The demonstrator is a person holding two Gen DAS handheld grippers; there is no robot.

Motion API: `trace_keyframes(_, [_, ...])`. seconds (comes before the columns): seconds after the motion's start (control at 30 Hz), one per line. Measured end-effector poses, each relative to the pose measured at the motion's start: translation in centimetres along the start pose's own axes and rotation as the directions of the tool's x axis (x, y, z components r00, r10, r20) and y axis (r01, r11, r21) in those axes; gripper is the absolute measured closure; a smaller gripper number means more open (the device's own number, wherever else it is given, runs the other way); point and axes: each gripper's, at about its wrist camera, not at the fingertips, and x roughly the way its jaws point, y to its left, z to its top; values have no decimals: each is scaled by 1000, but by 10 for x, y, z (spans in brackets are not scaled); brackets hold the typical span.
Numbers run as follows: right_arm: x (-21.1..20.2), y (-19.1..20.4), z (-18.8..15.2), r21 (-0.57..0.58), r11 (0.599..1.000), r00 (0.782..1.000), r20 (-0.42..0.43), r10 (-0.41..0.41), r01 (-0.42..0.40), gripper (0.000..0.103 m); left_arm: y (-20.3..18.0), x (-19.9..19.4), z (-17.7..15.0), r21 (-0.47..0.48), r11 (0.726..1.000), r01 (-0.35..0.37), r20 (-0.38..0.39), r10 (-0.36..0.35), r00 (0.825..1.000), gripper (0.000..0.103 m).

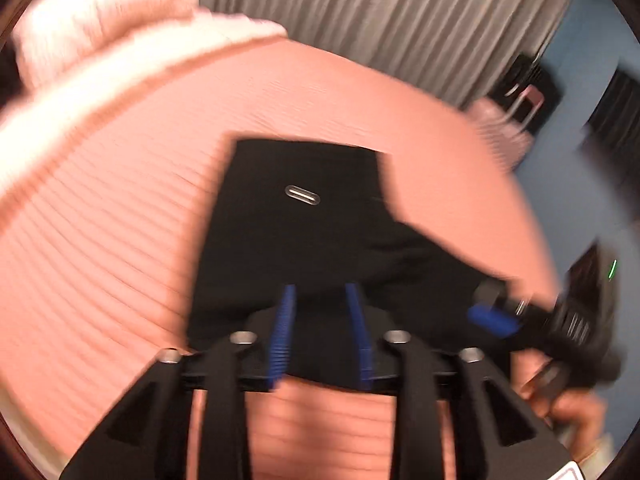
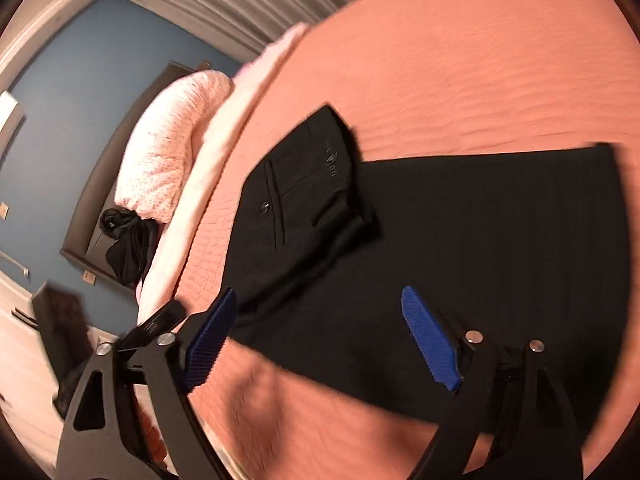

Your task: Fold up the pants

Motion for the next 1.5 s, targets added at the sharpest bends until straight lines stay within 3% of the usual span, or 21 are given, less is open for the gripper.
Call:
trace_keyframes(0.07, [27, 0, 15, 15, 1000, 1000, -20, -20, 20, 23, 6, 3, 7, 96, 983, -156, 51, 152, 987, 61])
trace_keyframes(0.13, [45, -2, 25, 57, 998, 1000, -26, 6, -5, 32, 21, 5, 12, 137, 964, -230, 80, 221, 972, 48])
trace_keyframes(0.17, [47, -1, 28, 64, 998, 1000, -13, 3, -2, 33, 30, 6, 11, 139, 961, -238, 81, 229, 970, 48])
trace_keyframes(0.23, [52, 1, 34, 51, 999, 1000, 1, -11, 11, 61, 46, 9, 19, 127, 963, -237, 74, 229, 971, 47])
trace_keyframes(0.27, [54, 1, 37, 71, 997, 1000, -3, -15, 15, 80, 51, 5, 21, 118, 965, -234, 64, 228, 972, 46])
trace_keyframes(0.4, [42, 22, 37, 12, 999, 997, 52, -52, 51, 90, 57, 13, 25, 102, 968, -231, 57, 226, 972, 46])
trace_keyframes(0.53, [-19, 43, 33, -23, 1000, 980, 197, 6, -1, 92, 57, 7, 27, 105, 968, -230, 63, 224, 973, 46])
trace_keyframes(0.63, [-98, 43, 3, -34, 999, 947, 321, -19, 31, 92, 51, 0, 23, 129, 965, -229, 78, 220, 972, 41])
trace_keyframes(0.77, [-162, -2, -52, 20, 981, 908, 375, -188, 195, 92, 35, -1, 16, 182, 960, -213, 84, 201, 976, 39])
trace_keyframes(0.83, [-144, -45, -71, 55, 962, 933, 237, -271, 266, 91, 21, 9, 10, 209, 958, -198, 68, 188, 980, 38])
trace_keyframes(0.9, [-123, -66, -79, 63, 952, 943, 132, -305, 299, 88, 11, 20, 5, 216, 958, -189, 31, 186, 982, 38])
trace_keyframes(0.97, [-116, -66, -78, 16, 949, 938, 146, -314, 315, 86, 2, 23, 4, 207, 964, -169, 13, 170, 985, 38])
trace_keyframes(1.1, [-137, -74, -73, 80, 959, 945, 163, -282, 272, 84, -14, 17, 6, 238, 957, -165, 33, 162, 986, 37])
trace_keyframes(1.23, [-173, -82, -79, 86, 949, 925, 211, -316, 304, 76, -20, 19, 10, 262, 946, -191, 45, 185, 982, 35])
trace_keyframes(1.27, [-179, -80, -73, 73, 950, 922, 229, -313, 305, 66, -22, 21, 11, 255, 950, -181, 40, 177, 983, 35])
trace_keyframes(1.3, [-181, -79, -70, 65, 949, 918, 241, -315, 308, 41, -25, 21, 12, 249, 954, -168, 37, 164, 986, 35])
trace_keyframes(1.37, [-168, -85, -51, 47, 945, 915, 239, -326, 324, 16, -32, 23, 11, 239, 960, -144, 28, 142, 990, 35])
trace_keyframes(1.43, [-143, -90, -30, 1, 952, 931, 210, -299, 306, 17, -42, 26, 9, 240, 964, -115, 15, 115, 993, 35])
trace_keyframes(1.5, [-124, -91, -14, -49, 948, 936, 183, -300, 314, 27, -52, 26, 6, 255, 962, -100, 7, 102, 995, 35])
